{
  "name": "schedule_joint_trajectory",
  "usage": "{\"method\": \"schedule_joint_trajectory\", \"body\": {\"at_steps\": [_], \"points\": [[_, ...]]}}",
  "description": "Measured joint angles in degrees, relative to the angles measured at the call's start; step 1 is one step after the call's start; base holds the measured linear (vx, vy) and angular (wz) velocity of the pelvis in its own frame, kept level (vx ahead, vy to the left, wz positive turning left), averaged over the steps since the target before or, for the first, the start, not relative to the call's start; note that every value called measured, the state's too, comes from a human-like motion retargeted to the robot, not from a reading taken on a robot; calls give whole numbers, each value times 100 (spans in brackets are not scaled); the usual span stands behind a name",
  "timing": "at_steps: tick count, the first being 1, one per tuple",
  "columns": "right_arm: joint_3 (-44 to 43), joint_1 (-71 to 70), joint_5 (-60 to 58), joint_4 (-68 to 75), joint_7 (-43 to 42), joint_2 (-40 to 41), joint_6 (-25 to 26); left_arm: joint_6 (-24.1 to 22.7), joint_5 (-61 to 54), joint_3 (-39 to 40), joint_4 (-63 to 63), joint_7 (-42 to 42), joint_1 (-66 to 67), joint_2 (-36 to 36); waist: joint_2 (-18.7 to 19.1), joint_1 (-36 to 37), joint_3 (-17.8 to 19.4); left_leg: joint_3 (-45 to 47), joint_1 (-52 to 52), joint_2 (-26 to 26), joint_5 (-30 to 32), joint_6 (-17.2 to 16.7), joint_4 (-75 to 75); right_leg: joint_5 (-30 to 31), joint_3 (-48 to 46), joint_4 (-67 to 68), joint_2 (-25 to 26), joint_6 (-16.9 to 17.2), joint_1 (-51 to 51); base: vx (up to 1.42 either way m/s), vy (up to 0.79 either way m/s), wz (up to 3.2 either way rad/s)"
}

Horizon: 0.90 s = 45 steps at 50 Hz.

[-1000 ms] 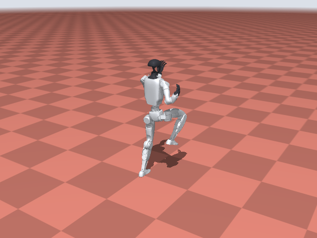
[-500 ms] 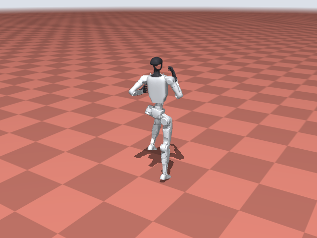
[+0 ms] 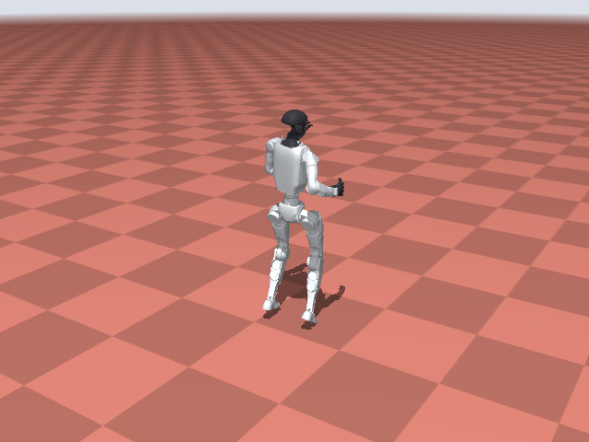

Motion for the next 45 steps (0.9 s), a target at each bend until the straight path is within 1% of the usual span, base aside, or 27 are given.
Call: {"method": "schedule_joint_trajectory", "body": {"at_steps": [2,3,4,5,7,8,9,10,13,15,17,18,20,22,23,24,25,28,30,32,35,37,38,39,40,43,45], "points": [[202,-627,-513,653,-256,411,130,-34,-400,-173,-1,170,569,355,-669,525,307,390,-1434,-390,-851,478,2911,448,338,-2048,-852,-59,1371,-7,-14,-2],[340,-1076,-746,982,-392,586,174,-81,-648,-281,75,313,800,557,-937,777,439,568,-2375,-495,-1212,658,4313,35,180,-2695,-1263,-170,1752,-16,-11,-3],[490,-1556,-882,1232,-599,717,142,-136,-861,-299,186,447,1091,788,-1105,1062,551,683,-3370,-447,-1469,678,5562,-768,24,-3095,-1523,-274,1955,-21,-11,-16],[646,-2051,-968,1441,-841,826,72,-195,-1056,-271,315,576,1411,1034,-1224,1364,652,767,-4391,-323,-1673,617,6734,-1766,-131,-3373,-1707,-373,2070,-22,-10,-112],[825,-3077,-883,1299,-1350,836,-202,-270,-1269,287,643,655,2485,1399,-1245,2256,1075,632,-5634,199,-2045,-63,8123,-2999,350,-3304,-1778,-648,1967,-22,-11,-248],[832,-3712,-771,1094,-1458,841,-295,-235,-1486,723,828,560,3068,1482,-1192,2657,1359,452,-5921,499,-2248,-404,8457,-3296,777,-2846,-1651,-819,1726,-20,-13,-256],[800,-4248,-632,796,-1476,927,-340,-187,-1702,1018,1004,471,3562,1499,-1167,2835,1484,349,-6113,711,-2360,-451,8553,-3326,978,-2494,-1521,-876,1525,-16,-14,-176],[748,-4735,-478,453,-1448,1053,-361,-133,-1916,1244,1174,383,4013,1482,-1155,2901,1529,283,-6258,878,-2425,-352,8529,-3222,1065,-2193,-1389,-876,1344,0,-12,28],[609,-4599,89,-1067,-1450,1750,-394,-162,-1796,921,1177,539,4631,2151,-1527,2406,383,660,-6474,74,-1881,439,7413,-1417,-40,-3916,-1678,-428,1716,22,-6,253],[603,-4186,437,-1939,-1122,2037,-432,-125,-1368,858,1067,236,4813,2792,-1852,2428,-178,762,-5833,-582,-1315,428,6174,-68,-407,-4556,-1832,55,1767,25,-3,149],[898,-3982,636,-2275,-653,2003,-308,108,-1251,1108,1036,-162,5128,2742,-1644,2562,-211,429,-4327,-765,-646,56,4637,166,-401,-4264,-1665,-102,1736,14,-2,-77],[1091,-3888,635,-2278,-459,1913,-242,233,-1234,1223,1032,-252,5297,2535,-1321,2597,-107,139,-3361,-700,-283,-203,3776,-98,-540,-3811,-1453,-433,1747,9,0,-161],[1342,-3609,344,-2069,-214,1676,-215,386,-1015,1279,1061,-321,5416,2100,-423,2552,288,-479,-1144,-263,505,-822,1764,-1155,-1165,-1786,-895,-1219,1516,6,1,-157],[1506,-3568,-240,-1543,-223,1565,-154,359,-777,1070,1305,-84,4790,1834,-307,2402,178,-666,-163,-225,1398,-856,-151,-2408,-1352,2249,-871,-1261,-725,3,-2,-92],[1582,-3455,-592,-1286,-260,1539,-184,379,-635,964,1400,-45,4447,1680,-113,2298,204,-716,432,-82,1818,-1037,-1154,-2765,-1285,3634,-539,-1427,-1522,-4,-3,-64],[1637,-3360,-894,-1026,-341,1536,-230,367,-494,841,1487,23,4032,1504,48,2160,233,-649,916,74,1769,-1123,-1927,-3024,-1318,4882,-244,-1453,-2340,-8,-3,-47],[1681,-3274,-1172,-764,-443,1543,-284,339,-354,708,1570,105,3579,1316,193,2005,263,-522,1343,236,1484,-1162,-2584,-3234,-1400,6062,33,-1407,-3170,-13,0,6],[1431,-3082,-1536,-68,-1047,1626,-554,-42,371,126,1960,906,1021,753,179,1153,479,-411,1582,169,-1271,-484,-3138,-3675,-1474,8516,-173,-839,-5493,-24,2,133],[798,-2512,-1215,-11,-1290,1763,-648,-213,794,-51,2020,1350,-1035,655,85,411,780,-1139,1126,-36,-1981,103,-2520,-3925,-1299,8979,-414,-250,-5992,-19,-7,269],[229,-1593,-762,-448,-1156,1713,-732,-201,1134,89,1730,1425,-2199,653,128,343,502,-1236,405,-88,-1728,90,-1758,-3774,-1199,8540,-358,-367,-6202,4,-10,53],[-80,-499,-216,-1375,-813,889,-828,-266,1344,343,1036,1803,-2073,552,379,810,-508,-421,680,171,-375,-157,-2856,-3379,-1311,6956,-12,-1206,-5691,32,-8,-178],[-60,-174,-224,-1560,-626,601,-775,-346,1223,334,723,1674,-1571,442,515,801,-1028,-305,817,264,641,-450,-3365,-2935,-1423,5340,-5,-1261,-4528,42,-7,-38],[-121,272,-280,-1682,-473,456,-679,-370,1095,394,367,1425,-871,317,751,718,-1256,-281,1075,424,1163,-602,-3787,-2459,-1633,4152,-24,-1184,-3606,39,-7,87],[-182,499,-421,-1683,-359,453,-547,-318,929,505,39,1116,-247,229,735,617,-1243,-209,1204,369,1259,-566,-3643,-1917,-1657,2943,-166,-1006,-2606,34,-7,145],[-242,618,-607,-1623,-266,521,-398,-227,745,640,-275,777,338,160,593,507,-1111,-111,1270,206,1141,-436,-3215,-1342,-1588,1723,-369,-777,-1567,21,-9,146],[185,-845,-1235,-225,-524,789,-172,-51,-9,736,233,201,1056,136,-405,657,-407,357,-284,-501,-473,366,1263,261,-510,-1789,-1139,-202,757,2,-12,66],[485,-1917,-1671,645,-847,1029,-30,-14,-487,787,584,168,1688,263,-829,933,-28,618,-1822,-593,-1312,592,4371,-43,-49,-3191,-1563,-278,1607,-12,-14,-4]]}}
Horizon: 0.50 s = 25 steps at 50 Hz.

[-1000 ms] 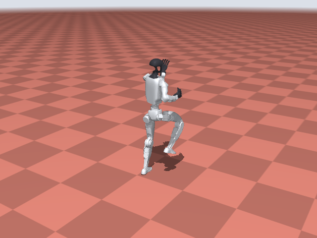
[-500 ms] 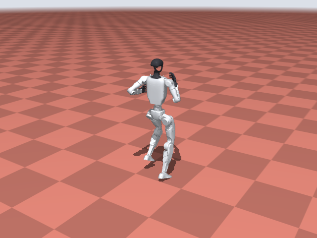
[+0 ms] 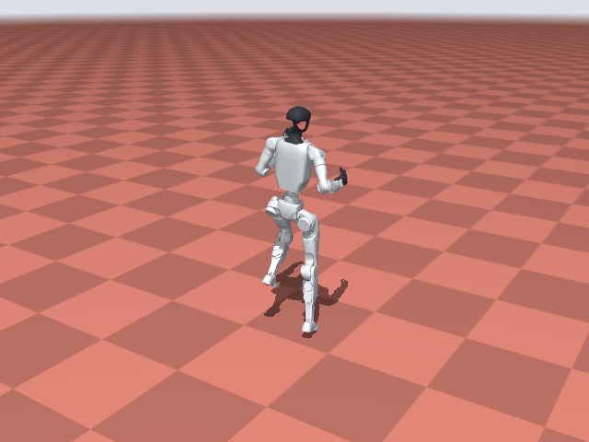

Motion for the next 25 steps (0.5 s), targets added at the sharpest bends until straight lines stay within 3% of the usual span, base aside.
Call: {"method": "schedule_joint_trajectory", "body": {"at_steps": [3,5,6,8,10,12,13,15,17,18,20,22,23,25], "points": [[369,-1923,153,780,-619,184,-156,-155,-354,381,776,377,1142,393,-327,476,464,-10,-2691,262,-662,-303,3489,-2594,-124,-178,-298,-330,15,-22,-12,-59],[424,-3227,596,520,-866,191,-395,-255,-506,677,1270,435,1993,701,-434,948,830,-244,-3907,491,-952,-722,4602,-3579,323,606,-245,-751,-556,-21,-8,-155],[323,-3673,737,152,-877,270,-425,-187,-610,735,1286,377,2349,925,-479,1084,908,-346,-4141,688,-998,-662,4648,-3618,478,1076,-157,-832,-844,-11,-8,-95],[192,-4152,976,-659,-913,438,-455,-106,-740,579,1127,268,2799,1467,-554,1149,758,-387,-4378,893,-950,-206,4324,-3153,316,927,-162,-748,-879,12,-6,68],[128,-3812,1302,-1628,-914,576,-437,-23,-783,163,753,200,2886,2180,-701,1126,210,-227,-4210,550,-627,223,3353,-1828,-281,-453,-354,-433,-337,35,3,169],[190,-3143,1662,-2318,-532,653,-433,179,-717,108,438,-228,3025,2623,-799,1342,-184,-153,-3227,176,18,77,1779,-494,-439,-1077,-392,-40,-128,35,11,28],[255,-2821,1726,-2526,-267,668,-394,326,-714,281,316,-541,3204,2652,-710,1457,-231,-195,-2449,132,433,-92,831,-176,-389,-1050,-296,22,-89,27,12,-104],[399,-2163,1584,-2702,134,669,-346,628,-782,748,66,-1064,3711,2294,-139,1602,65,-421,-269,332,1329,-609,-1446,-467,-388,-215,207,-322,88,19,13,-182],[509,-1654,1185,-2459,159,738,-376,647,-646,835,-34,-926,3727,1749,572,1524,499,-864,1959,659,2285,-1218,-4289,-1679,-854,2775,910,-835,-684,12,11,-164],[592,-1584,935,-2193,88,818,-316,552,-561,742,21,-551,3390,1552,611,1491,480,-1046,2519,636,2627,-1208,-5579,-2243,-1118,4944,976,-745,-1864,7,9,-126],[679,-1386,360,-1679,-80,846,-330,418,-289,598,128,30,2556,1212,946,1302,599,-1169,3633,937,2835,-1439,-7747,-3049,-1582,8189,1306,-1071,-3651,-1,12,-81],[642,-1257,-146,-1185,-361,690,-465,204,184,257,395,518,1243,832,1064,777,694,-1086,3911,1059,1582,-1385,-8377,-3441,-1884,10608,1184,-937,-5383,-13,18,59],[587,-1156,-339,-973,-556,610,-546,42,435,16,565,844,417,661,1072,342,763,-1228,3878,1045,868,-1269,-8444,-3568,-1941,11501,996,-655,-6102,-16,16,204],[309,-777,-325,-735,-839,507,-650,-256,757,-443,896,1523,-1511,501,1026,-510,1017,-1835,3653,935,94,-998,-8243,-3846,-1871,12509,750,62,-6961,-13,9,261]]}}
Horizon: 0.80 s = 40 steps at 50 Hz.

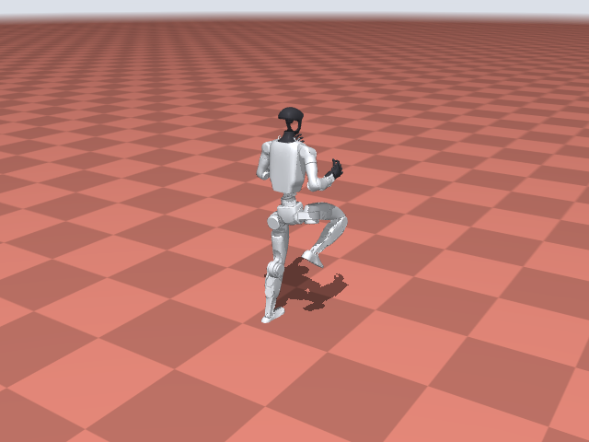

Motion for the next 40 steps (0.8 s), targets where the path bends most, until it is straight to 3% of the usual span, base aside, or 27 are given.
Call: {"method": "schedule_joint_trajectory", "body": {"at_steps": [2,5,7,8,10,12,14,15,17,19,21,22,23,25,28,30,31,32,33,35,37,38,40], "points": [[-462,775,389,-273,70,-91,-71,-70,183,-150,110,257,-1557,-77,-72,-48,-136,-214,-386,-266,83,176,471,-19,204,-30,-96,31,-408,6,4,60],[-950,2225,805,-1319,205,-862,-251,-67,307,175,-357,476,-1933,-310,251,644,-1197,531,-238,-245,1420,134,-313,578,64,-1383,245,-827,-279,34,4,-178],[-1152,2767,1209,-1714,554,-1531,-139,-127,97,307,-876,450,-1658,-335,627,545,-1435,709,50,-12,2575,-213,-783,1431,-131,-3213,657,-742,978,33,2,-19],[-1216,2942,1362,-1731,830,-1701,-15,-123,-115,340,-1105,182,-1575,-282,680,351,-1384,691,84,-3,2850,-300,-695,1960,-167,-4290,643,-531,1830,24,2,136],[-1203,3125,1358,-1466,1301,-1681,241,17,-620,353,-1405,-699,-1440,-130,345,138,-1196,855,-111,-348,2604,-36,282,3088,-75,-6689,286,26,3658,14,1,188],[-916,2826,1141,-833,1385,-1418,398,212,-816,134,-1375,-1408,-1241,-121,-357,396,-1029,1348,-1233,-879,1563,582,3009,4089,492,-9476,-154,460,5256,1,0,122],[-469,2007,1008,-14,1168,-1145,475,280,-910,-114,-1151,-1617,-927,-249,-851,689,-729,1754,-2824,-1136,654,976,6178,4703,1326,-12270,-498,276,6678,-5,-1,78],[-205,1457,973,390,1005,-994,550,246,-1011,-293,-992,-1536,-767,-305,-1122,837,-647,1950,-3788,-1245,281,1203,7724,4707,1708,-12970,-759,260,6953,-6,-3,43],[176,362,883,714,427,-729,459,182,-1206,-381,-660,-1383,-75,-346,-1318,1208,-478,2149,-5539,-986,-194,1124,10155,3087,1781,-13226,-990,67,7154,-8,-3,-28],[304,-941,902,500,-125,-589,234,131,-1462,33,-363,-1320,971,-271,-1224,1681,-106,2006,-6843,-480,-588,631,11836,1621,1887,-13186,-966,-244,7226,-14,-3,-157],[63,-2387,1137,48,-151,-381,132,221,-2012,813,-235,-1583,2258,-18,-991,2146,403,1617,-7352,303,-1018,247,12625,1002,2438,-12428,-603,-699,6903,-19,-6,-218],[-115,-2943,1248,-199,-59,-185,135,305,-2292,1124,-251,-1772,2892,168,-942,2293,521,1484,-7405,645,-1157,259,12700,934,2652,-11958,-424,-833,6647,-10,-6,-115],[-253,-3237,1299,-468,-18,81,159,364,-2453,1236,-319,-1900,3436,389,-1015,2308,419,1505,-7407,761,-1166,488,12538,1092,2619,-11812,-403,-789,6476,5,0,25],[-375,-3067,1316,-1231,-156,655,174,344,-2464,1124,-576,-1929,4207,1084,-1416,2147,-172,1764,-7251,215,-813,964,11737,2018,2036,-12891,-809,-563,6739,24,11,171],[-450,-2156,1595,-2189,279,955,111,442,-2078,1171,-877,-2305,4914,1870,-1871,2236,-899,1868,-5792,-520,119,717,9548,3635,1307,-13748,-1052,-54,6916,26,17,36],[-260,-1550,1865,-2438,895,850,189,662,-1951,1413,-1002,-2550,5434,1656,-1518,2149,-933,1705,-3953,-444,824,294,7622,3561,936,-13197,-706,-309,7037,10,17,-141],[-89,-1180,1869,-2408,1028,741,172,738,-1786,1387,-1016,-2563,5513,1428,-1085,1971,-772,1501,-2845,-252,1279,5,6407,2941,671,-12076,-345,-638,6946,-1,19,-123],[78,-885,1815,-2304,1105,644,177,776,-1597,1306,-973,-2485,5431,1235,-787,1794,-718,1316,-2004,-144,1721,-163,5257,2271,444,-10516,-117,-847,6430,-8,18,-82],[237,-741,1645,-2053,1069,569,228,739,-1360,1114,-815,-2226,5027,1116,-759,1620,-875,1171,-1698,-205,2140,-87,4232,1499,292,-8077,-155,-814,5060,-13,15,-56],[414,-318,1038,-1519,964,407,228,708,-938,747,-537,-1829,4061,932,-420,1280,-784,971,-655,-50,2495,-233,2174,495,88,-4679,73,-1155,3266,-22,15,-29],[331,-79,582,-888,731,279,151,559,-559,214,-118,-1445,2606,771,-219,861,-522,913,35,94,1085,-259,1044,-43,-11,-2200,172,-960,1582,-31,20,48],[243,-2,504,-584,591,264,108,432,-409,-106,116,-1215,1741,699,-170,557,-340,790,179,144,221,-215,819,-190,-24,-1280,166,-675,827,-33,18,156],[-78,205,678,-227,421,255,57,150,-247,-611,430,-732,-115,637,-175,-201,194,253,113,178,-741,5,1043,-413,29,-238,95,-17,-42,-31,12,202]]}}
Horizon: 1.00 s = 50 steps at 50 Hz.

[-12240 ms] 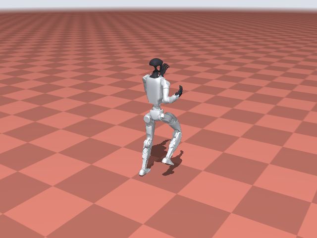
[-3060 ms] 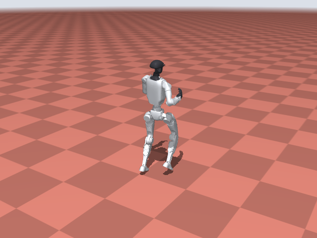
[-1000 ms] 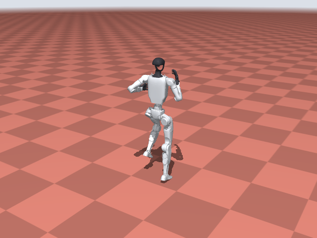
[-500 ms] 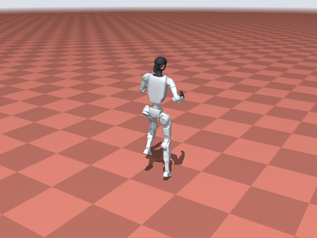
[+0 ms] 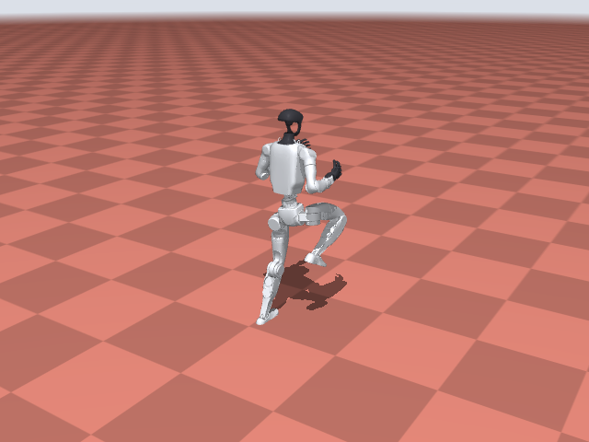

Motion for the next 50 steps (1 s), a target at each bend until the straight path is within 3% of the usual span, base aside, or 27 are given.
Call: {"method": "schedule_joint_trajectory", "body": {"at_steps": [2,4,5,7,9,10,13,15,17,18,20,23,25,27,30,32,33,35,36,37,40,41,42,44,46,48,50], "points": [[-339,474,543,-182,132,-181,-70,-114,419,-59,-82,125,-1398,-121,7,-110,-166,-35,-763,-99,41,166,851,32,169,-20,155,-224,-740,-10,3,43],[-672,1297,882,-791,337,-483,-152,-130,580,152,-530,242,-1910,-277,134,-155,-549,164,-598,-72,932,-5,309,437,52,-723,5,-355,-497,26,3,-67],[-757,1673,1000,-1122,445,-720,-200,-144,691,275,-787,322,-1907,-372,215,-122,-814,373,-325,-26,1557,-103,-293,646,-32,-1244,85,-552,-245,34,-1,-103],[-877,2221,1152,-1572,669,-1294,-130,-194,597,438,-1292,490,-1473,-621,467,-326,-1285,494,28,109,2909,-415,-1221,1291,-215,-2742,373,-532,702,36,-4,-48],[-956,2695,1108,-1668,864,-1464,9,-236,467,455,-1622,436,-1071,-826,498,-456,-1687,403,-136,9,3447,-494,-1215,2230,-262,-4585,338,-259,1850,30,-3,44],[-1054,3050,1072,-1710,998,-1497,129,-233,389,492,-1852,341,-726,-952,517,-511,-1841,340,-206,-63,3507,-411,-1114,2804,-300,-5688,267,-67,2565,20,-2,90],[-1115,2781,832,-1151,1254,-1150,548,64,67,741,-2016,-442,-86,-1087,-340,-234,-1449,883,-1443,-748,2155,422,2557,4148,1018,-8937,82,714,4829,4,-2,65],[-822,2039,504,-513,1277,-970,671,182,-187,794,-1834,-683,369,-1107,-677,63,-1154,1210,-2799,-888,1294,782,5538,4886,1896,-11384,-178,439,6284,-7,-2,21],[-385,994,211,210,1165,-654,797,159,-713,698,-1602,-621,834,-1052,-1006,389,-1037,1367,-4618,-1079,709,1053,8217,4445,1985,-12352,-628,233,6803,-9,-3,31],[-174,434,173,578,973,-458,784,121,-1037,685,-1443,-601,1090,-996,-1118,567,-1018,1405,-5626,-1084,561,1046,9378,3555,1803,-12490,-758,62,6868,-13,-4,6],[91,-729,362,1040,406,-163,592,47,-1616,911,-1073,-646,1804,-821,-1257,1116,-834,1354,-7359,-886,354,729,11182,1729,1612,-12515,-843,-329,6858,-17,-4,-92],[-163,-2504,725,480,265,-104,405,232,-2091,1712,-697,-1147,3272,-489,-1244,2122,-44,973,-7989,-249,-79,108,11907,813,2492,-11095,-513,-1001,6176,-20,-3,-203],[-293,-3025,888,-302,290,19,415,402,-2077,1737,-679,-1441,3971,-30,-1313,2205,-137,976,-7948,-94,8,485,11482,1273,2365,-11172,-485,-916,6076,5,-1,37],[-290,-2648,1020,-1120,182,219,348,510,-1804,1453,-787,-1665,4270,811,-1550,2044,-718,1217,-7496,-400,459,902,10498,2424,1758,-12529,-693,-728,6579,29,7,182],[-227,-1732,1166,-1696,602,315,328,678,-1105,1377,-774,-2114,4646,1421,-1762,2085,-1255,1368,-5632,-780,1395,565,8149,3810,1159,-13230,-771,-401,6891,26,16,8],[-83,-1080,1053,-1565,937,193,384,825,-681,1525,-692,-2257,4905,1038,-1208,2086,-980,1150,-3438,-523,1929,55,5955,3277,589,-12173,-426,-774,7048,8,21,-142],[-45,-738,916,-1390,964,126,356,868,-437,1534,-623,-2257,4887,809,-809,2007,-759,1061,-2287,-209,2216,-161,4698,2646,333,-10880,-163,-1039,6850,-3,21,-111],[88,-425,423,-730,721,88,391,850,-56,1272,-217,-1729,4140,417,-738,1809,-887,1118,-1340,-121,2778,34,2559,1421,239,-6560,-266,-857,4469,-11,18,-63],[119,-249,121,-410,533,82,320,775,62,1135,-29,-1455,3657,233,-592,1643,-806,1053,-840,-50,2694,-45,1619,1093,212,-5084,-174,-852,3602,-19,19,-13],[120,-89,-141,-112,321,71,250,697,153,973,161,-1152,3121,33,-460,1453,-718,968,-414,5,2369,-114,824,809,187,-3696,-135,-785,2731,-24,23,35],[-159,238,-323,461,-371,13,27,312,301,300,683,-144,954,-583,-194,567,-253,438,50,83,126,-84,36,332,188,-795,-489,-86,519,-27,23,135],[-307,376,-41,471,-418,1,-53,184,461,113,780,-24,119,-675,-178,398,-166,316,-259,46,-111,26,449,83,254,-486,-659,-241,73,-28,17,127],[-443,568,223,429,-434,8,-116,95,573,-23,805,54,-634,-740,-166,278,-141,243,-550,1,-207,109,812,-102,292,-284,-861,-418,-290,-18,12,54],[-573,1168,644,74,-263,67,-176,93,690,-20,507,11,-1570,-766,-128,359,-493,464,-875,-61,348,129,961,-59,206,-509,-1124,-879,-596,8,6,-78],[-502,1749,972,-416,171,-130,-186,107,945,164,-1,-39,-1605,-855,59,598,-1242,1012,-636,85,1513,-51,25,517,-21,-1393,-563,-1180,-426,33,-6,-195],[-510,2185,1193,-814,722,-618,-42,69,932,388,-606,-65,-994,-1130,386,450,-1936,1208,-387,283,2795,-391,-807,1439,-216,-2746,66,-1018,391,42,-13,-70],[-559,2690,1012,-1007,967,-770,98,30,804,373,-1089,-204,-236,-1451,517,200,-2462,1019,-460,269,3347,-494,-836,2506,-244,-4510,259,-590,1653,37,-12,97]]}}
